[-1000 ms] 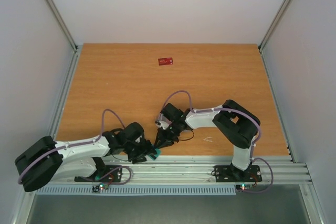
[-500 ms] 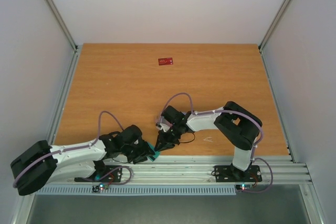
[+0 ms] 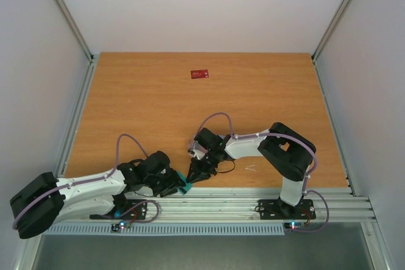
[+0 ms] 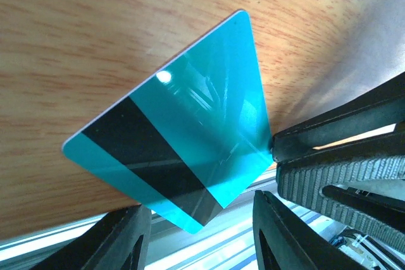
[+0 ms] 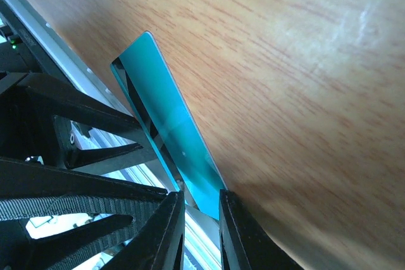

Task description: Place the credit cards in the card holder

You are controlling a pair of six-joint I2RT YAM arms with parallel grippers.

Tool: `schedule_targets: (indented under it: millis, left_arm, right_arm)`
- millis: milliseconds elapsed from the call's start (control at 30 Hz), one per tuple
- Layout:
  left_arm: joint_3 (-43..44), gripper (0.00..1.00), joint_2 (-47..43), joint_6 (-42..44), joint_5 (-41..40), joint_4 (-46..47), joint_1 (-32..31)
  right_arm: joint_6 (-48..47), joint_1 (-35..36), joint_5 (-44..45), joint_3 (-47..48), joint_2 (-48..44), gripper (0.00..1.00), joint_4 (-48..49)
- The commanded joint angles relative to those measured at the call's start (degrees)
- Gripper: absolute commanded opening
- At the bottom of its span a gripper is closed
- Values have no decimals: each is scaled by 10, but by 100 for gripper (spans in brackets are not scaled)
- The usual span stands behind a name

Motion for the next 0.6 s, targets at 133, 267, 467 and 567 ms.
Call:
schedule_targets:
  millis: [133,267,467,567]
  left_arm:
    - [-2,45,-13,14,-46,60,1]
    - [0,44,-35,17,-52,48,1]
    - [-13,38,-77,11,-60,43,1]
    - [-21,36,-86,7,-65,46,1]
  right_arm:
    - [12,15,14,-17,18,19,-8]
    - [16,16,11,-18,19,19,-5]
    - [19,17,11,-16,22,19,-3]
    - [18,17,10,-12,25,18,-4]
